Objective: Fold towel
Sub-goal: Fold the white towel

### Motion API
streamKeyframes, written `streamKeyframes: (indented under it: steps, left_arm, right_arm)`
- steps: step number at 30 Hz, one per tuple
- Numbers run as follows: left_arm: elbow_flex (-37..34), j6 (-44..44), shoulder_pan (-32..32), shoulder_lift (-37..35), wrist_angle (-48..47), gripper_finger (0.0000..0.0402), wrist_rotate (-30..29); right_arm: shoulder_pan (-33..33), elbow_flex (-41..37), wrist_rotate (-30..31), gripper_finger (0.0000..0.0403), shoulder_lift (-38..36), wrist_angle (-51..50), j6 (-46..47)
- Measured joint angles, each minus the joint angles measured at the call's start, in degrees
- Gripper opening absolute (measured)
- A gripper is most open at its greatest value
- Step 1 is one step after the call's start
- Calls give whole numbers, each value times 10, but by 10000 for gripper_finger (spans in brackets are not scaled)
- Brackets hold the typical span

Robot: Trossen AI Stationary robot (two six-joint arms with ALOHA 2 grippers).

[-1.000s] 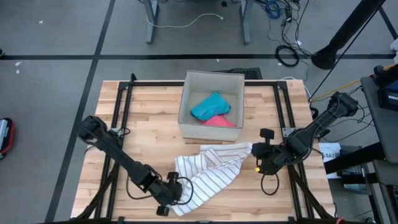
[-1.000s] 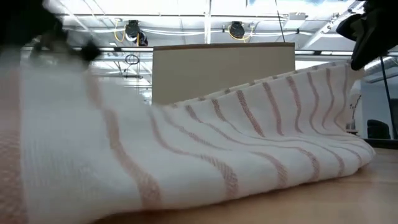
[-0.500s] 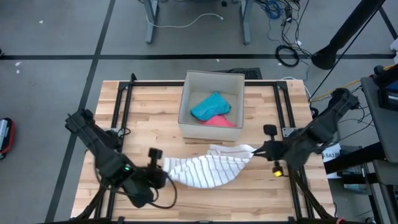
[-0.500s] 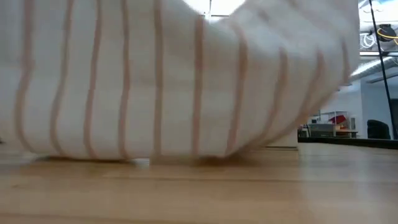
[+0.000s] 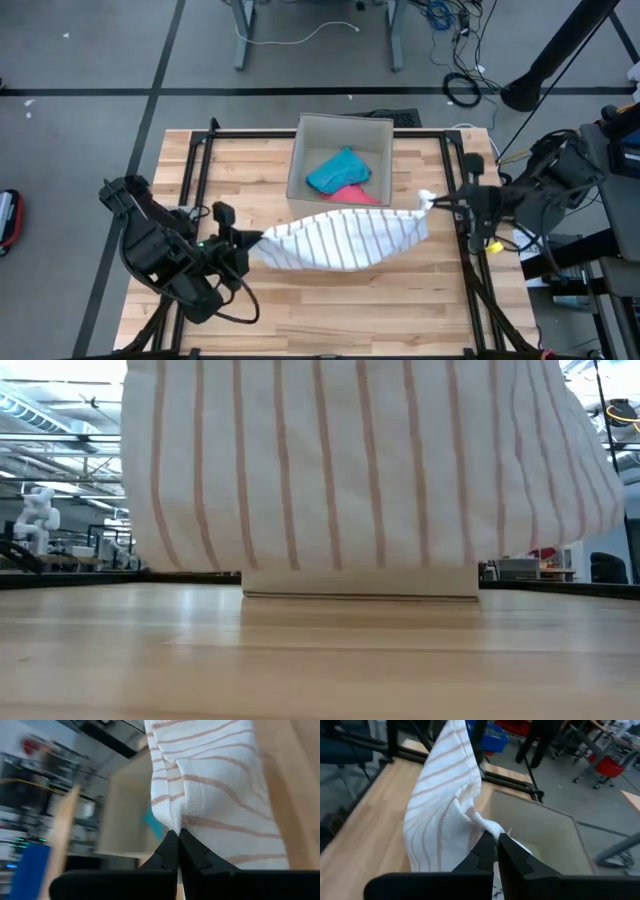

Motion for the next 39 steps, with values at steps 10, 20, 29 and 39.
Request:
streamKeyframes:
  steps: [10,20,29,39]
  left_arm:
    - [0,57,52,-1,0,1,-50]
    - [-40,-33,19,-1,33,1,206]
    - [-220,-59,15,0,212,1,342]
    - [-435,-75,15,0,513,1,416]
  right_arm:
    - [-14,23,-30,0,4,-108,75]
    - [-14,-42,-222,0,52,-88,146]
    - [0,-267,-370,0,78,151,175]
    - [29,-467,-412,0,109,455,229]
